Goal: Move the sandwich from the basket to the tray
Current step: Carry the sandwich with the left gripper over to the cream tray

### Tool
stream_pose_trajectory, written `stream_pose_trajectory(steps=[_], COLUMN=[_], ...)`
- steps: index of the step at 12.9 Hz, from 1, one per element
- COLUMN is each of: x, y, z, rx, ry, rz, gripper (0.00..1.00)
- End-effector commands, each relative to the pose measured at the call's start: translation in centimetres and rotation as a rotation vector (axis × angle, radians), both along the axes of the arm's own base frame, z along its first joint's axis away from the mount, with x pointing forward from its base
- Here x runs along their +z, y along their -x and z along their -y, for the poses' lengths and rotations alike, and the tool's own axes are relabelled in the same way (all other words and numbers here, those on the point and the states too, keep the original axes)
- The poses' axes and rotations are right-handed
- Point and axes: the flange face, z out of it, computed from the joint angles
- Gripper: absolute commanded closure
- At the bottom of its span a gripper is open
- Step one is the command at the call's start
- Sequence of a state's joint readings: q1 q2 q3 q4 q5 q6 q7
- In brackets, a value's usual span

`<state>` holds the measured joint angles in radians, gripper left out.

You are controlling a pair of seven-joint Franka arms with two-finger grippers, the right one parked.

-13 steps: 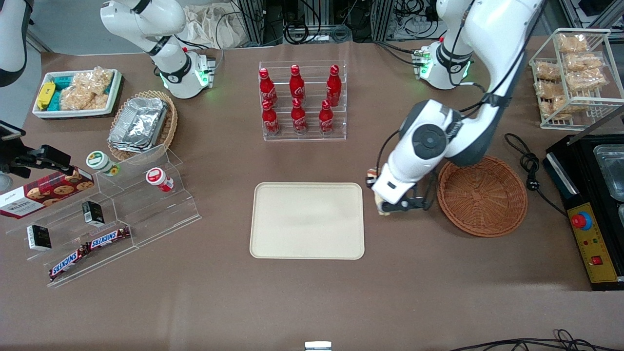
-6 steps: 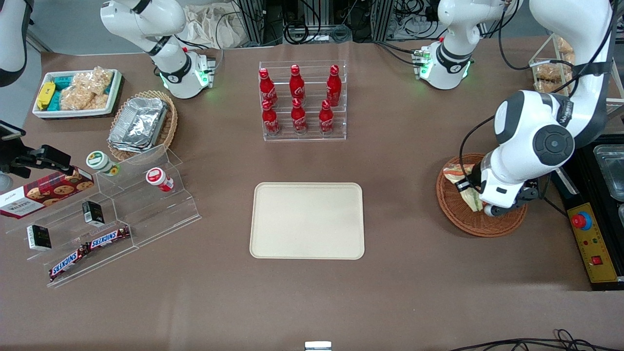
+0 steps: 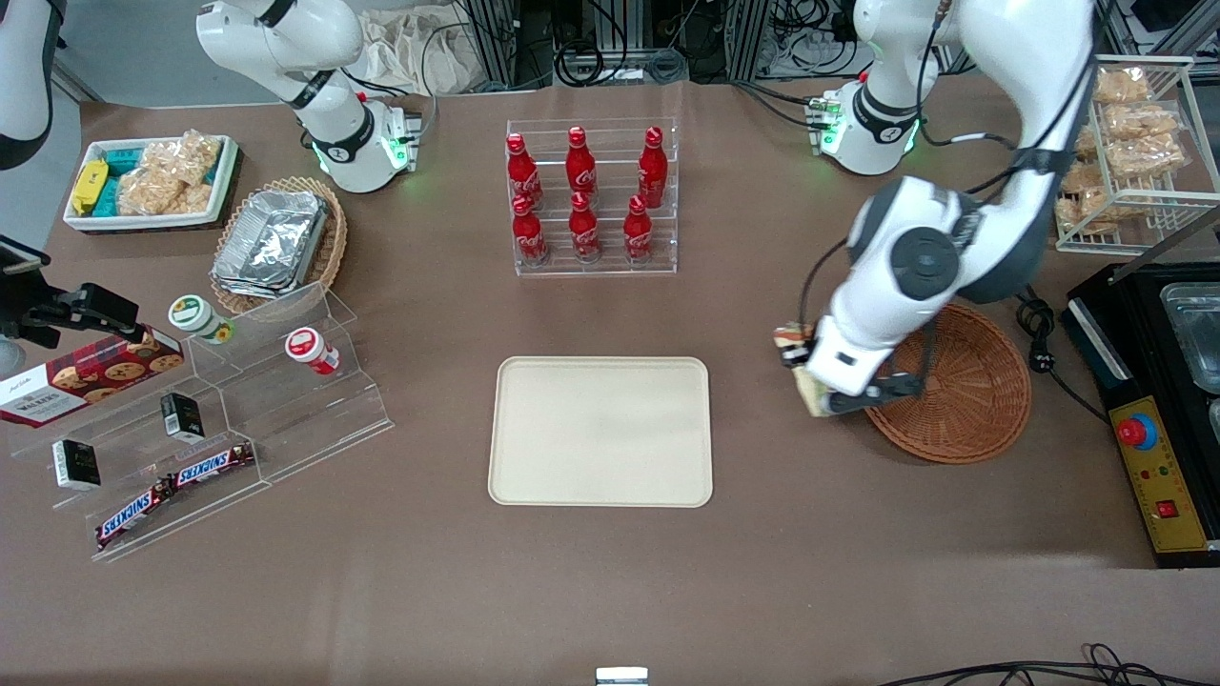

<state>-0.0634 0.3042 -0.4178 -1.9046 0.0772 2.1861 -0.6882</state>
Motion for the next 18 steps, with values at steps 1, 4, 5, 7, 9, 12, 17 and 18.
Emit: stream_pose_trajectory(steps=[1, 4, 5, 7, 9, 12, 17, 18], x=[-2.3, -7.6, -8.5, -9.8, -10.0, -10.6, -5.4, -2.9], y=[-2.7, -4.4, -4.2, -4.1, -3.2, -2.2, -2.8, -3.8], z=[5.4, 8.3, 9.1, 10.3, 11.7, 13.4, 12.9, 10.9], rx=[-0.044, -0.082, -0.113, -0.134, -0.159, -0.189, -0.090, -0.038], ry=[-0.005, 0.019, 0.031, 0.069, 0.074, 0.084, 0.090, 0.084], rz=[0.030, 0.083, 0.112, 0.145, 0.147, 0.151, 0.207, 0.215], gripper=[1.00, 1.00, 1.00, 1.00, 1.00, 0.40, 0.01, 0.01])
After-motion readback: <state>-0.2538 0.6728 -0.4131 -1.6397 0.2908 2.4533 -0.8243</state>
